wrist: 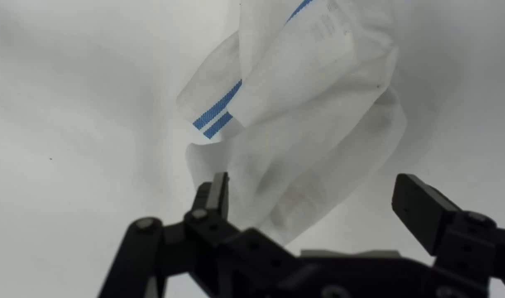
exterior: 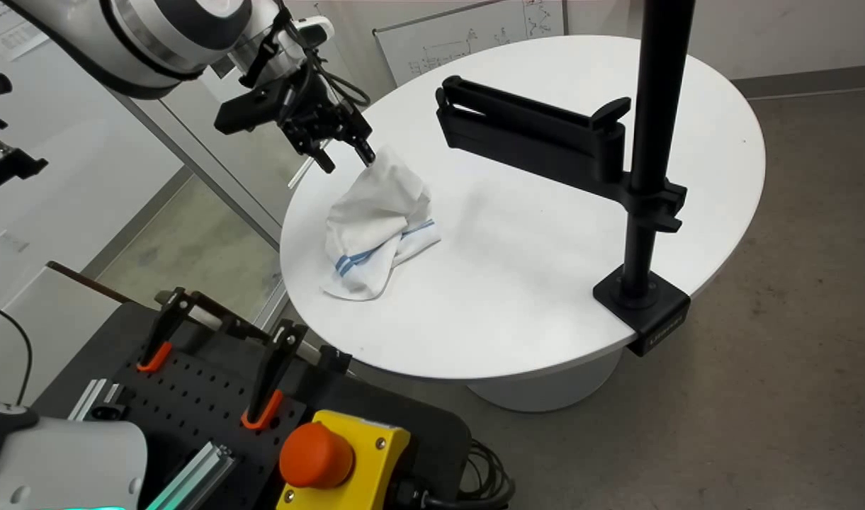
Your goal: Pick up the towel and put it on the black object
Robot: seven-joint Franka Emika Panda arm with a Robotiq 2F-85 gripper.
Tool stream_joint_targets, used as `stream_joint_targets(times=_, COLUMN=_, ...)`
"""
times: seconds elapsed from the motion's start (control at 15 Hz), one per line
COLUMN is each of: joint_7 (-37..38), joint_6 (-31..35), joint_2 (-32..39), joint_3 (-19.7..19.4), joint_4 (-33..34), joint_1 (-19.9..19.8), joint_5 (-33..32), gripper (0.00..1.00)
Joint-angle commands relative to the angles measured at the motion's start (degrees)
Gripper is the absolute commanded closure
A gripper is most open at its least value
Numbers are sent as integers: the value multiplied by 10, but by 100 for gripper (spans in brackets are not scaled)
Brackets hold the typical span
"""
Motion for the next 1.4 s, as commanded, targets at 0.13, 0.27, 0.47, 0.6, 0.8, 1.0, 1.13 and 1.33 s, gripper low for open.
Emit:
stream_joint_targets(times=0.13, joint_7=62, joint_6=34, joint_2=58, joint_3=-51, joint_4=22, joint_1=64, joint_5=-5, gripper=0)
stream_joint_targets(times=0.27, joint_7=71, joint_6=40, joint_2=72, joint_3=-63, joint_4=28, joint_1=78, joint_5=0, gripper=6)
stream_joint_targets(times=0.47, joint_7=78, joint_6=49, joint_2=86, joint_3=-75, joint_4=35, joint_1=91, joint_5=5, gripper=32)
stream_joint_targets(times=0.6, joint_7=78, joint_6=52, joint_2=93, joint_3=-80, joint_4=39, joint_1=97, joint_5=7, gripper=45)
stream_joint_targets(times=0.8, joint_7=76, joint_6=56, joint_2=97, joint_3=-82, joint_4=42, joint_1=100, joint_5=9, gripper=69)
stream_joint_targets(times=1.0, joint_7=73, joint_6=60, joint_2=97, joint_3=-83, joint_4=42, joint_1=100, joint_5=12, gripper=91)
stream_joint_targets(times=1.13, joint_7=71, joint_6=62, joint_2=94, joint_3=-81, joint_4=40, joint_1=98, joint_5=13, gripper=100)
stream_joint_targets(times=1.33, joint_7=62, joint_6=72, joint_2=82, joint_3=-76, joint_4=34, joint_1=90, joint_5=17, gripper=99)
